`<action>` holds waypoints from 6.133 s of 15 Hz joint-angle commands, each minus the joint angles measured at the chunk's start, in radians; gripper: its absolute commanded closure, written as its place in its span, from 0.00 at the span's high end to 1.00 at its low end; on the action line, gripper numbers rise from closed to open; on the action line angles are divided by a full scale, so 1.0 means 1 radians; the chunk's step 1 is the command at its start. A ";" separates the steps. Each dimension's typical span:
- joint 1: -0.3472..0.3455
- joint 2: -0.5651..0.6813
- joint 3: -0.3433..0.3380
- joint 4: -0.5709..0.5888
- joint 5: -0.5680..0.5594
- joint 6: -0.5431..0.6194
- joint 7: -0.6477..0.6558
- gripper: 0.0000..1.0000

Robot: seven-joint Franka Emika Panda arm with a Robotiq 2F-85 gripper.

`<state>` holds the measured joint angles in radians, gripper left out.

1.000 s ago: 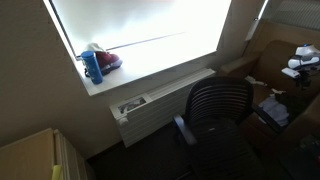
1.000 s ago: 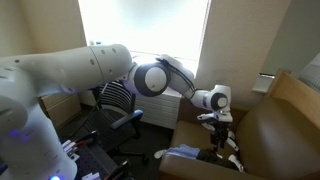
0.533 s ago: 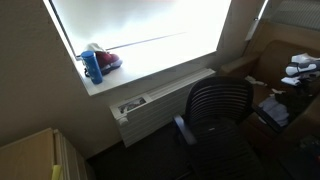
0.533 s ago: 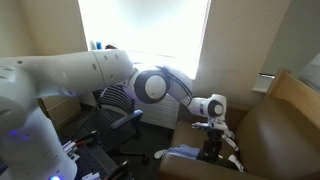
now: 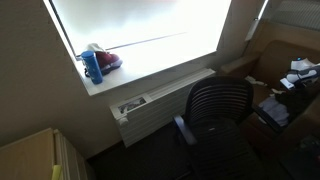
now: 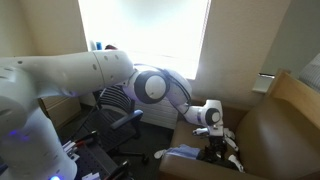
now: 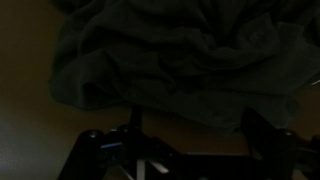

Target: Remove the dark grey clothing from the sofa and place it on the backrest of the black chair, return the clothing to the sofa

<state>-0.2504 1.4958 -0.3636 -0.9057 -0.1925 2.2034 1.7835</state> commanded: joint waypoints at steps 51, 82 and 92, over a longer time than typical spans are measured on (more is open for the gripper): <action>0.000 -0.014 0.048 -0.039 0.043 0.057 -0.121 1.00; -0.046 -0.207 0.077 -0.048 0.064 0.299 -0.153 0.39; 0.019 -0.028 0.054 0.049 0.076 -0.043 -0.192 1.00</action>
<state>-0.2652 1.4073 -0.2493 -0.9378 -0.1278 2.2248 1.5471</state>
